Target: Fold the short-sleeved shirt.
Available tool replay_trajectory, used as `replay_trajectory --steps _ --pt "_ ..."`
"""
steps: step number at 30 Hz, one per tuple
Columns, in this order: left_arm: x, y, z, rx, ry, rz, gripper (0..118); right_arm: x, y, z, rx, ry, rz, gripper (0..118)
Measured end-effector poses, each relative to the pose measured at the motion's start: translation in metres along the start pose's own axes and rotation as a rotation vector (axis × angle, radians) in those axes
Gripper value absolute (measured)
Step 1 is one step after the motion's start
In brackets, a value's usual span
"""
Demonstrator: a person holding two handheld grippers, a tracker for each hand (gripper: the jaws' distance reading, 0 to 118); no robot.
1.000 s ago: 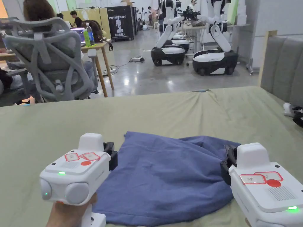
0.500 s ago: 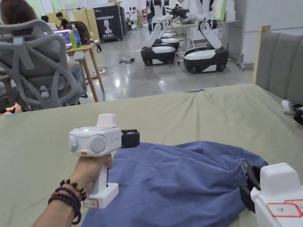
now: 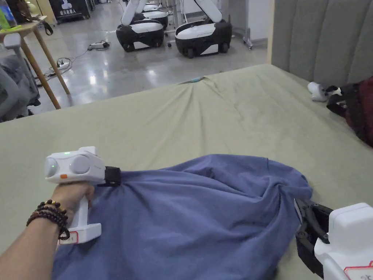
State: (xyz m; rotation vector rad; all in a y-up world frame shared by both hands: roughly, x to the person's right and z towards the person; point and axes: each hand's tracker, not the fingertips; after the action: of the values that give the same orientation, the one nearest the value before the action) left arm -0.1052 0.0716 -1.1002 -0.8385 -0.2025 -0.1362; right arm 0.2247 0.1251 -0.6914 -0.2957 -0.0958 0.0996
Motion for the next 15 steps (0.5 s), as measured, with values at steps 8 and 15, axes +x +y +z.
replay_trajectory --steps 8,15 --pt "0.029 0.004 0.04 0.081 -0.038 -0.072 2 0.019 0.014 -0.03 -0.178 0.006 -0.059 118" --pt "0.012 -0.002 0.048 0.098 -0.07 -0.002 2 0.056 -0.002 -0.103 -0.466 -0.028 -0.175 112"
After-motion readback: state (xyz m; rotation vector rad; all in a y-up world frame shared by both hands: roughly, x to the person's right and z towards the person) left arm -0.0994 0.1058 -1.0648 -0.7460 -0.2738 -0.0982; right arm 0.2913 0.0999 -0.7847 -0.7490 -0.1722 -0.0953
